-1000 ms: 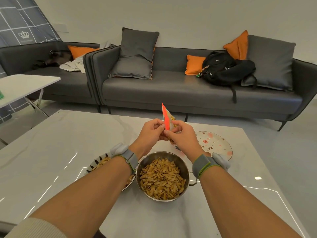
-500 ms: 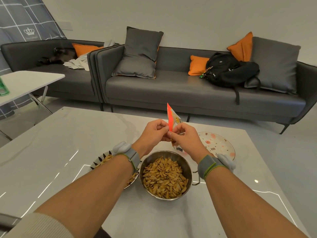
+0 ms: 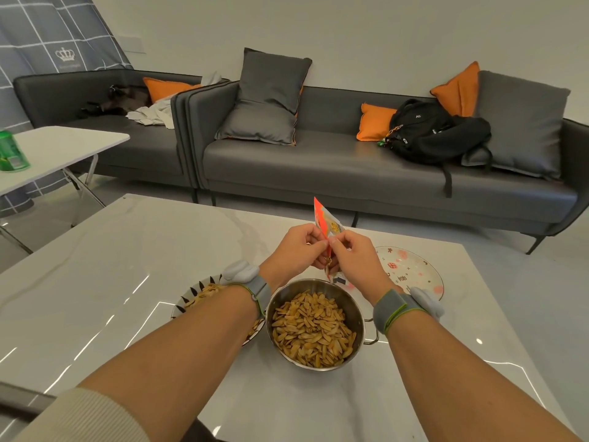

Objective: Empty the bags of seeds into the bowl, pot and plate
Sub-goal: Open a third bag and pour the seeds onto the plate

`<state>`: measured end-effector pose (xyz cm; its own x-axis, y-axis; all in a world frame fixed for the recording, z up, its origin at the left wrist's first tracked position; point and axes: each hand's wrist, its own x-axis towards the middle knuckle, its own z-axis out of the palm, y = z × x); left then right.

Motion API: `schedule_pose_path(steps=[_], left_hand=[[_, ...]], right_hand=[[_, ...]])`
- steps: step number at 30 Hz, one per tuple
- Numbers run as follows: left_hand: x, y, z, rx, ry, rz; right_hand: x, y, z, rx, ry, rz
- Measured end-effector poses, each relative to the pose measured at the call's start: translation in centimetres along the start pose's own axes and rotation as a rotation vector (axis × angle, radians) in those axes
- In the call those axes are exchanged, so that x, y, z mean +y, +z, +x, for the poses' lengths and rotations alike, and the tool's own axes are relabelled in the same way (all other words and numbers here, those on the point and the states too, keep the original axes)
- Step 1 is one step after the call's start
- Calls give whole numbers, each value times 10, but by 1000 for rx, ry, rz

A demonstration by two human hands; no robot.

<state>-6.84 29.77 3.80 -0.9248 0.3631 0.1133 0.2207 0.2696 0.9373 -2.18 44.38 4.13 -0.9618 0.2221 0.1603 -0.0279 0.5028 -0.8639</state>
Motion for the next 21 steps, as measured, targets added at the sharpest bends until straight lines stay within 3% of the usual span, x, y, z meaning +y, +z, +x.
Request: schedule_pose_path(steps=[14,21], left_hand=[[6,2,-3,48,84,375],[5,0,-5,64,91,386]], right_hand=[[-7,7,0,-15,-70,-290],[-10,12,-2,0,-69,-334]])
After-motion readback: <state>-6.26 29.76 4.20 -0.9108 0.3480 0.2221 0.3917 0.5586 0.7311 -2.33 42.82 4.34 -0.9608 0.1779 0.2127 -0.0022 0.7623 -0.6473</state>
